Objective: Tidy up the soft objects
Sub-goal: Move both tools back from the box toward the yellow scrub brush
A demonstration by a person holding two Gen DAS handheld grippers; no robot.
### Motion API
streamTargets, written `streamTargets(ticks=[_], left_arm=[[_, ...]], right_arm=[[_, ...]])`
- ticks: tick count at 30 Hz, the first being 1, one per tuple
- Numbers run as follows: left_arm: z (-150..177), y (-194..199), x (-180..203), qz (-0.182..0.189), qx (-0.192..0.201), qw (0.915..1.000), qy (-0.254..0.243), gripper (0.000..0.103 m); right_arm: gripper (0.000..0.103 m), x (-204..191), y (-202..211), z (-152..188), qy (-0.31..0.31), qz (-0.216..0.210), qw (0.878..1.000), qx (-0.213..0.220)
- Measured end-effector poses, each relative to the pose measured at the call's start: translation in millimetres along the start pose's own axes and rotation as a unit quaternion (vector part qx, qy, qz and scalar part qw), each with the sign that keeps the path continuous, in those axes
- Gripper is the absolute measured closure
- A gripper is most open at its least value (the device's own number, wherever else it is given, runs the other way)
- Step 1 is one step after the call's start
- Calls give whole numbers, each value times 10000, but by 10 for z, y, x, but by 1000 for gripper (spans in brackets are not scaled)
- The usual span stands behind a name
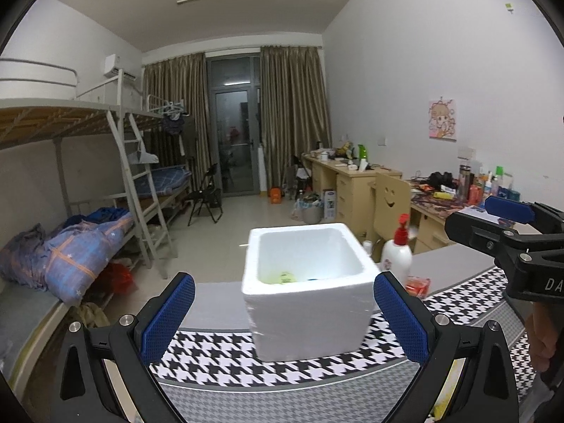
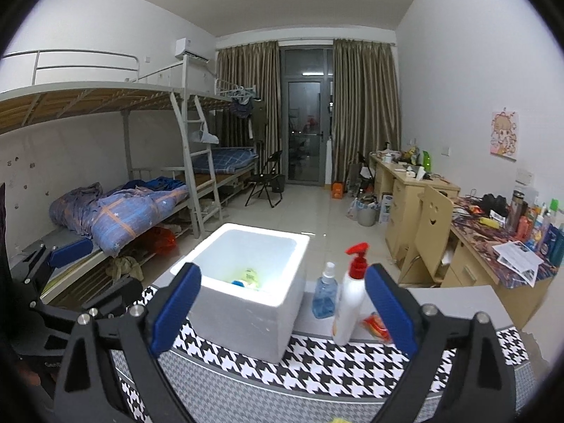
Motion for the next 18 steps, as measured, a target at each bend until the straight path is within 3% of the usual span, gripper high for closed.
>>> streamTargets(ticks=[18], left_arm=[[157,314,361,372,116,9991,-156,1]], right_arm=[[7,170,557,323,-76,180,9997,165]])
Point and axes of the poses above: each gripper's, at about its wrist camera, not at the fingertips, and y roughly against the way its jaws point, x to its right, z to its underside, the point moved 2 cm from there along -y, roughly the way its jaws point, and after that the axes turned 1 degree about -y, right-handed, at the moved point
